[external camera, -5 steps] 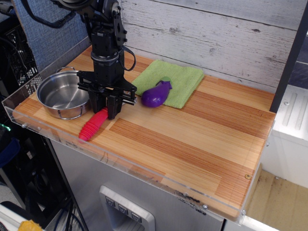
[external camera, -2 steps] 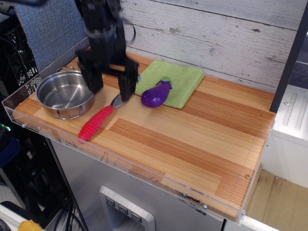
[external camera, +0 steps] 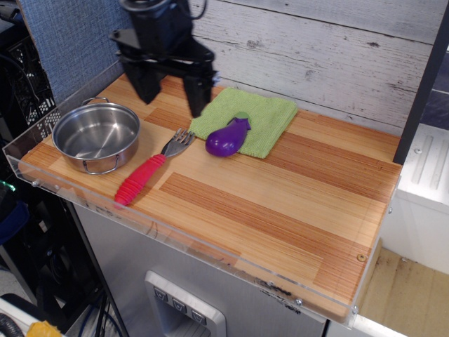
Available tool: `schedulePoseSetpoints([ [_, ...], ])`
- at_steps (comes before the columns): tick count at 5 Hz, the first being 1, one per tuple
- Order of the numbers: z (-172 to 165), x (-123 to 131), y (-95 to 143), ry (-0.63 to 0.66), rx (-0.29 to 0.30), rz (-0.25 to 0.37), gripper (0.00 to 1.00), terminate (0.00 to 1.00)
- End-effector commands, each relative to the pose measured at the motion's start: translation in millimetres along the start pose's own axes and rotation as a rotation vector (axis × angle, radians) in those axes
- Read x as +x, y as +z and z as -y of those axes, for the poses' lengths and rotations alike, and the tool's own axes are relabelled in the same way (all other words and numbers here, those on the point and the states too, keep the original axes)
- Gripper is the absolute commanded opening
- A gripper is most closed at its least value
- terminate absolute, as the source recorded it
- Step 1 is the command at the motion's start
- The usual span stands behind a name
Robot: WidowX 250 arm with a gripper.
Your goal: Move the fork to the bottom left of the cloth.
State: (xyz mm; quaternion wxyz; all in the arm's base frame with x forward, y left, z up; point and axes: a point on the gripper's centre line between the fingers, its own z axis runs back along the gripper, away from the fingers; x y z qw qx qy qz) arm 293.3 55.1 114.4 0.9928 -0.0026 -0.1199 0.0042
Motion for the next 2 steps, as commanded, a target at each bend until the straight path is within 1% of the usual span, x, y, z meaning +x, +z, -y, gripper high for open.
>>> schedulePoseSetpoints([
  [1, 16.7, -0.9, 15.1, -0.026, -0.011, 0.038, 1.00, 0.00],
  [2, 16.7, -0.9, 15.1, -0.026, -0.011, 0.038, 1.00, 1.00],
])
